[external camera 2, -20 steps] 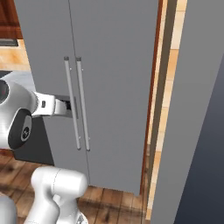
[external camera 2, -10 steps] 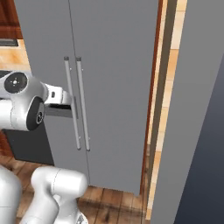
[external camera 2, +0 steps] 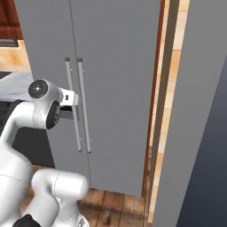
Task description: Take the cake and donut from the fridge and place them on the empty tray on the dining counter.
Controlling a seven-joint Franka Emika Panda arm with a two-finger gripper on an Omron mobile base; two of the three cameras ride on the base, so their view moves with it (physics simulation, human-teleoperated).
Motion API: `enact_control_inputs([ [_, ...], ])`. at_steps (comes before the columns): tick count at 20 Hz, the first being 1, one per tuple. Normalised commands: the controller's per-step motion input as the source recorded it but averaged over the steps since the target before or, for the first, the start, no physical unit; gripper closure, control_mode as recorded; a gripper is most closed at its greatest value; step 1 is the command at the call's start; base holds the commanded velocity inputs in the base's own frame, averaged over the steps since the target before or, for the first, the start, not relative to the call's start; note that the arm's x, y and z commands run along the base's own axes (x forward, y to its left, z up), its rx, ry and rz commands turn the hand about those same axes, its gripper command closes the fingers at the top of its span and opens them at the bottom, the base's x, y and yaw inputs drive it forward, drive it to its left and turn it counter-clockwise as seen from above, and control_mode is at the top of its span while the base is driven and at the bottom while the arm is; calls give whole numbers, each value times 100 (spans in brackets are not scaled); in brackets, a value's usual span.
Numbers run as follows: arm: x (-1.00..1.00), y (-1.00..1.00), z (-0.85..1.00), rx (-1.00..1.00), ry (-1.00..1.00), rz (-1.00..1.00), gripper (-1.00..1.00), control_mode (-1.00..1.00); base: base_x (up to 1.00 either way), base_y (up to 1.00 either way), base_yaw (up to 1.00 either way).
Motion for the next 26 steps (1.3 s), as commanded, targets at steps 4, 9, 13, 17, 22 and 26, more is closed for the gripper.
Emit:
enact_control_inputs([
  [4, 75, 0, -21, -1, 0, 0, -100, -100, 0, 0, 0],
  [9, 79, 0, -19, 0, 5, 0, -100, -100, 0, 0, 0],
  [13, 73, 4, -19, 0, 3, 0, -100, -100, 0, 0, 0],
  [17, 64, 25, -20, 0, 3, 0, -100, -100, 0, 0, 0],
  [22, 48, 18, -27, 0, 0, 0, -100, -100, 0, 0, 0],
  [26, 45, 0, -21, 0, 0, 0, -100, -100, 0, 0, 0],
])
